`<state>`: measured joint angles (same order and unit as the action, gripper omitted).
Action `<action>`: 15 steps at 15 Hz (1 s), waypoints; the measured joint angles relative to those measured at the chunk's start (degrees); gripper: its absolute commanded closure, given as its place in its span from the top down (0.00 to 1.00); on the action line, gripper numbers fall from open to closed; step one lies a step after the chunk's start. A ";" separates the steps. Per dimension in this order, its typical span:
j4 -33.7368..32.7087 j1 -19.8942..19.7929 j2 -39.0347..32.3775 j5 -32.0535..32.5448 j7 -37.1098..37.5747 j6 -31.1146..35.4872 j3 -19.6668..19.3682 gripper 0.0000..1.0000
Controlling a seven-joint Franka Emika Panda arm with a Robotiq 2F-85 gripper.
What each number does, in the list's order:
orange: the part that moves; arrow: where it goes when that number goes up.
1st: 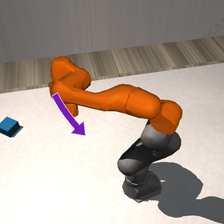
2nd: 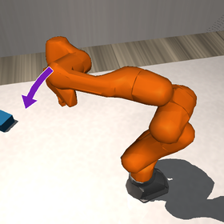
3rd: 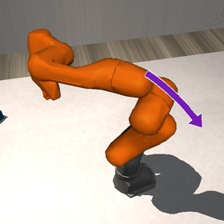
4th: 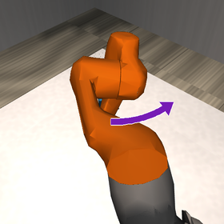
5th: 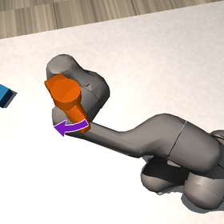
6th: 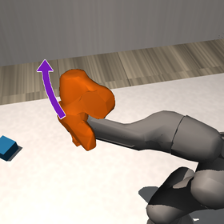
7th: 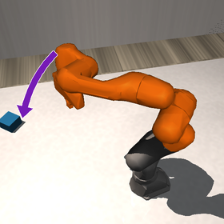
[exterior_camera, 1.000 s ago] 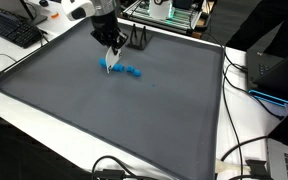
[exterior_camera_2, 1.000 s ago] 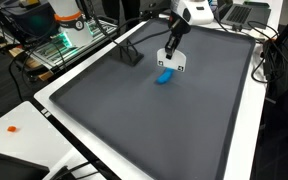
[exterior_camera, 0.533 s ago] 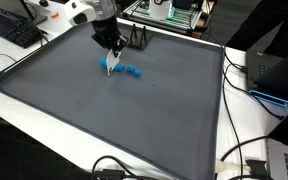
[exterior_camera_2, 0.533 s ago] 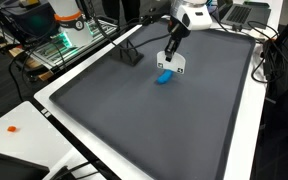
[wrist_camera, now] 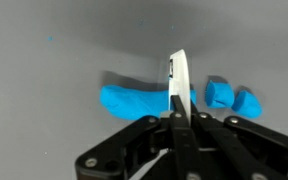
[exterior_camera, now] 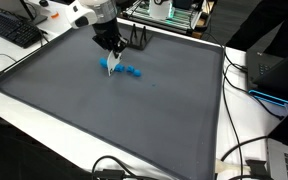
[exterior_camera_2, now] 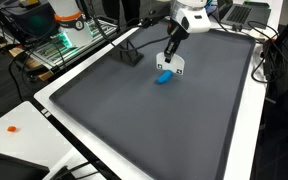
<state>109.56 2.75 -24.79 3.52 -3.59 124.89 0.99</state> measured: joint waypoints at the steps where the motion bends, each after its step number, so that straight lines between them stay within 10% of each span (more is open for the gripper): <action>1: 0.00 0.00 -0.11 0.00 0.00 0.05 0.00 0.01; 15: -0.03 -0.25 -0.95 -0.37 -0.01 0.09 0.04 0.01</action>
<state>109.53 2.50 -25.74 3.15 -3.60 124.98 1.03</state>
